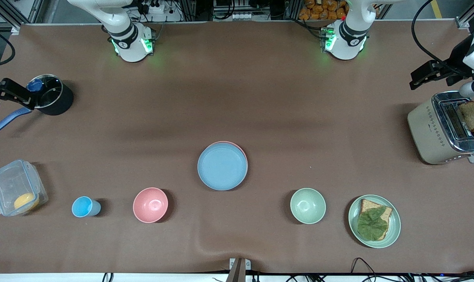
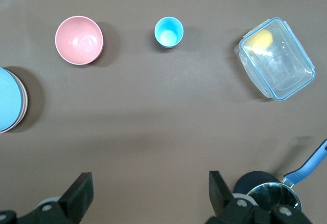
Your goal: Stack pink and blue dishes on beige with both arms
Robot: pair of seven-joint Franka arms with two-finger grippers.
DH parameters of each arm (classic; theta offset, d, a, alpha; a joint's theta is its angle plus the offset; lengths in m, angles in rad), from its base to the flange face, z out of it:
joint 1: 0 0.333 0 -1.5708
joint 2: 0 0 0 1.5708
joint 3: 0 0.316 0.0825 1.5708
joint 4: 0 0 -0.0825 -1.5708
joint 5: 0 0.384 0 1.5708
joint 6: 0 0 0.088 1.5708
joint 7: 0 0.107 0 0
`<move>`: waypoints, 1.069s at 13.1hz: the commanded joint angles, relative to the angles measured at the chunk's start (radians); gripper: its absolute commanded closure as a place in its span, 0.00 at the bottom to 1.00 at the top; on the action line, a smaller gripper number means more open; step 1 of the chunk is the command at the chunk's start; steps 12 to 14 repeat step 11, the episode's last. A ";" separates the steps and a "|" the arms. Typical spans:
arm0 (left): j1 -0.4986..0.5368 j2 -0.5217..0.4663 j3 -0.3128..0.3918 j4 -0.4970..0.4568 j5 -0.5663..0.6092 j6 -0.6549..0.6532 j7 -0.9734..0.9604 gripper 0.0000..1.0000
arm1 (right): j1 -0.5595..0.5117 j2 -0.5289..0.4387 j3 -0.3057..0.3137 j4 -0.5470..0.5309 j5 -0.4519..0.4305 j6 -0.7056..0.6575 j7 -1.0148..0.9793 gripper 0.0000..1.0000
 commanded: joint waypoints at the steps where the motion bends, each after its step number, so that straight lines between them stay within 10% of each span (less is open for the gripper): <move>1: 0.000 -0.009 -0.002 0.008 -0.007 -0.031 -0.006 0.00 | -0.013 -0.010 0.015 0.005 -0.012 -0.014 0.008 0.00; 14: -0.001 -0.007 -0.003 0.011 -0.008 -0.043 -0.012 0.00 | -0.016 -0.002 0.012 0.007 -0.022 -0.023 0.009 0.00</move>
